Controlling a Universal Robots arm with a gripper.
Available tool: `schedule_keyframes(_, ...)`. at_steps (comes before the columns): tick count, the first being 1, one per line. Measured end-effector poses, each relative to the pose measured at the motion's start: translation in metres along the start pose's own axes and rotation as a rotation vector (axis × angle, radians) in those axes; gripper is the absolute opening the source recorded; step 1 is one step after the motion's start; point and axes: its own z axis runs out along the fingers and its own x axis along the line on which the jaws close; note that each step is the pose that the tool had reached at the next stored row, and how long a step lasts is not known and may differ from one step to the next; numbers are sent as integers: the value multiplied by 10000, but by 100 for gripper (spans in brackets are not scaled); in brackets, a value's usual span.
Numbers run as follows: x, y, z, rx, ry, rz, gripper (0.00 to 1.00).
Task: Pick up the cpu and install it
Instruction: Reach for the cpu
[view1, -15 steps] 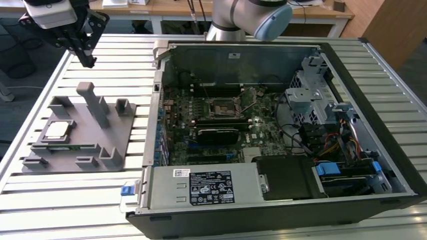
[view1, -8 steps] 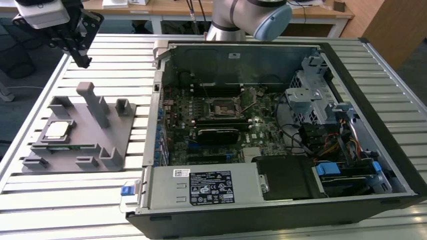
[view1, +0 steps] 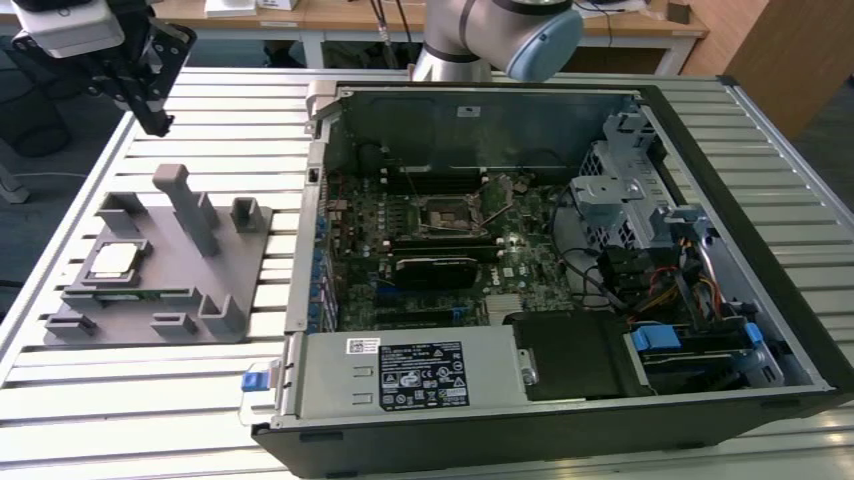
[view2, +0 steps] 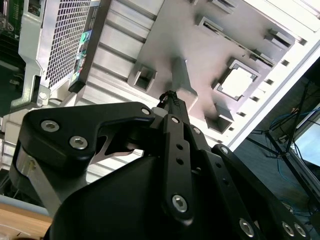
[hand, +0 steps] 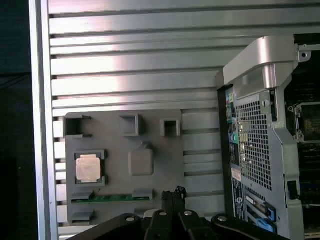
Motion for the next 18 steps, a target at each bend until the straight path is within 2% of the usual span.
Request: schedule_keyframes(18, 196, -14, 1, 0, 0, -1, 11)
